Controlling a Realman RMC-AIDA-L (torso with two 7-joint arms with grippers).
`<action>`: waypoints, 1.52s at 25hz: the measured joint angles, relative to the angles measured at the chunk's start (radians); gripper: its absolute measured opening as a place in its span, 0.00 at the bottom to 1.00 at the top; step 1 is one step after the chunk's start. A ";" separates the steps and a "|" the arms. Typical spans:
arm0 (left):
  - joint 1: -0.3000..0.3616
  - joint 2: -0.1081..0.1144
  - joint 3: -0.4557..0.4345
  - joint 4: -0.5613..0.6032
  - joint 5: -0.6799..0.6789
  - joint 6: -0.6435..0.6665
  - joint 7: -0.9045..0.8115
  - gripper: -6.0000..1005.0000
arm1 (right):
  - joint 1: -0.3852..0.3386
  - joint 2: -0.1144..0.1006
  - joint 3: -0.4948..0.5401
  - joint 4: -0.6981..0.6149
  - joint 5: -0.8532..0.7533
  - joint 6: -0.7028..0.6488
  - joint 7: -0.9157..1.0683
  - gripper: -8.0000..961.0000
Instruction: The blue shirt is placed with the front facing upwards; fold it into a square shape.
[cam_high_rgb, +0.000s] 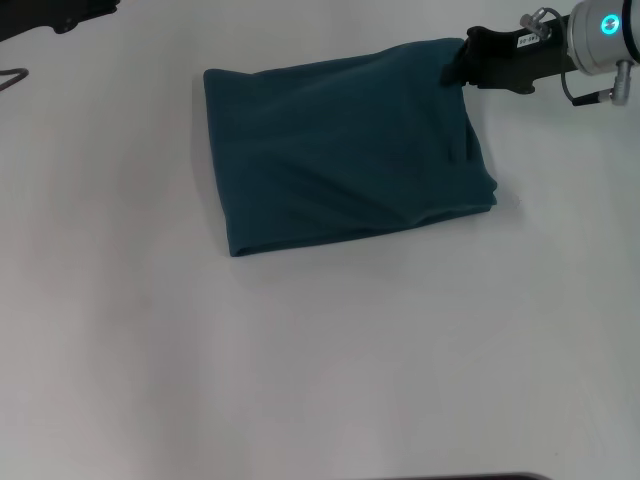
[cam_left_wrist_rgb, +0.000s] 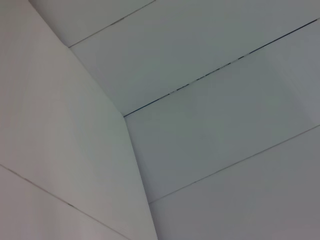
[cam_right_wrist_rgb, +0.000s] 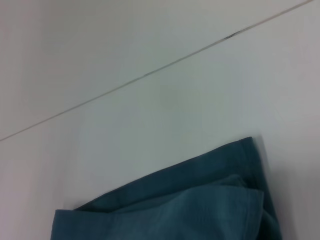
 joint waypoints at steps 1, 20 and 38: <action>0.000 0.000 0.000 0.000 0.000 0.000 0.000 0.90 | -0.001 0.000 0.000 -0.003 0.000 -0.003 0.000 0.08; 0.014 0.001 -0.001 -0.001 -0.009 0.008 -0.006 0.90 | 0.018 0.010 -0.017 -0.106 -0.039 0.005 -0.074 0.07; 0.002 0.002 -0.002 0.000 -0.009 -0.005 0.000 0.90 | -0.028 -0.026 0.022 -0.017 -0.053 -0.103 -0.038 0.33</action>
